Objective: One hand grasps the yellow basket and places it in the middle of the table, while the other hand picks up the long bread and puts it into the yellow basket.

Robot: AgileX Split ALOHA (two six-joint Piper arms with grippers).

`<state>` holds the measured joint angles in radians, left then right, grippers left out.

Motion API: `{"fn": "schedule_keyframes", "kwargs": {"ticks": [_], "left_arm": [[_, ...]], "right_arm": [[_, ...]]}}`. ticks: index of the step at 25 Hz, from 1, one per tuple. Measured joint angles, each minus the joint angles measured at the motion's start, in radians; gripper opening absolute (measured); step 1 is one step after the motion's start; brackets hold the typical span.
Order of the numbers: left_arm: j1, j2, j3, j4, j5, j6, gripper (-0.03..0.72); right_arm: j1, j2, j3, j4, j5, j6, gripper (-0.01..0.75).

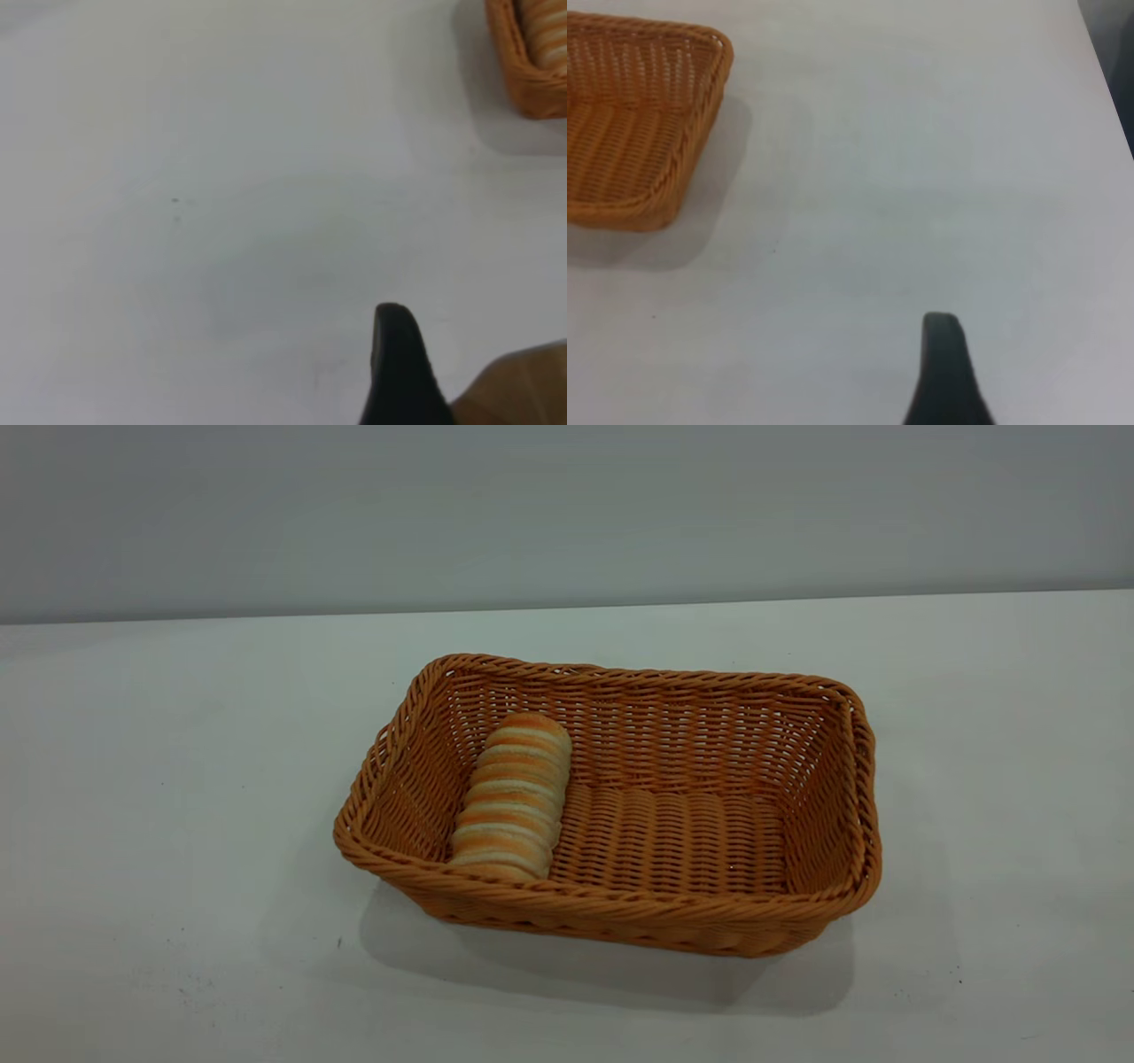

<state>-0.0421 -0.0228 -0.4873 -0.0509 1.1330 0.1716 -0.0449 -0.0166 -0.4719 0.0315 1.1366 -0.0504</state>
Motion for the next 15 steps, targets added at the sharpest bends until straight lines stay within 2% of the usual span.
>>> {"fn": "schedule_keyframes", "kwargs": {"ticks": [15], "left_arm": [[0.0, 0.0, 0.0, -0.025, 0.006, -0.007, 0.513]], "right_arm": [[0.0, 0.0, 0.0, 0.0, 0.0, 0.0, 0.575]]}}
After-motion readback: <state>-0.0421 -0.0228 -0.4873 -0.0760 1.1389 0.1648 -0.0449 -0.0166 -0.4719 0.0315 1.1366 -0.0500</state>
